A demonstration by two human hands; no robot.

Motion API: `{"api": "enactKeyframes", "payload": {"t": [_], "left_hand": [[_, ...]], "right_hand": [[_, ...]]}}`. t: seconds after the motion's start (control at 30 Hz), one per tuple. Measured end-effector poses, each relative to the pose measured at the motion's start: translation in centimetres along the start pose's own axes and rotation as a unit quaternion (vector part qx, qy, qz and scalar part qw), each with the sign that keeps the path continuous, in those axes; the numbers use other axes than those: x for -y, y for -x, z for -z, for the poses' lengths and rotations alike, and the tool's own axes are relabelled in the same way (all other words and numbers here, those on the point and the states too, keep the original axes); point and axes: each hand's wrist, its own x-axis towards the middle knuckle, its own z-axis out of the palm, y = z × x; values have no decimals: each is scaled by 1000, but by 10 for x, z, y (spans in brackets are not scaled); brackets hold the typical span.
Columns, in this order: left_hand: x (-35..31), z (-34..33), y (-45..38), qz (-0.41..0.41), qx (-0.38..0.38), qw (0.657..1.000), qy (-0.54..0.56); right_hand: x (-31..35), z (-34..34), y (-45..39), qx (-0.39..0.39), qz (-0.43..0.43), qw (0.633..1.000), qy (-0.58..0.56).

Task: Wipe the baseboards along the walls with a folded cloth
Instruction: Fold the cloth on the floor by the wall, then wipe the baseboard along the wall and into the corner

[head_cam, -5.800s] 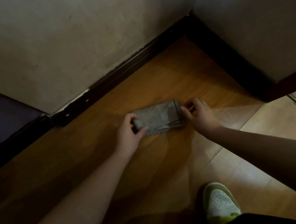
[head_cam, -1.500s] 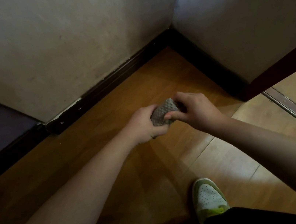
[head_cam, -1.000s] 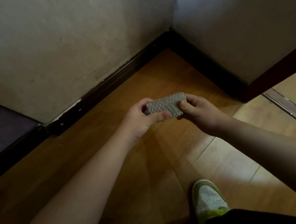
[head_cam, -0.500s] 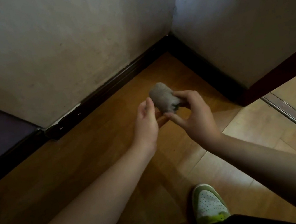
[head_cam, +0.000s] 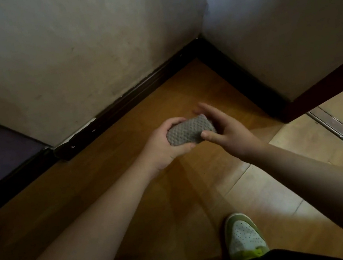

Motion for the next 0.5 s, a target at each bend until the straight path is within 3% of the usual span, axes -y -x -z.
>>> {"api": "enactKeyframes", "payload": {"t": [0.1, 0.37, 0.5], "left_hand": [[0, 8, 4, -11, -14, 1000, -19], [10, 33, 15, 22, -76, 995, -68], [20, 61, 25, 43, -117, 985, -117]], "right_hand": [[5, -2, -8, 23, 13, 998, 49], [8, -30, -45, -4, 49, 996, 80], [8, -56, -70, 44, 55, 996, 50]]}}
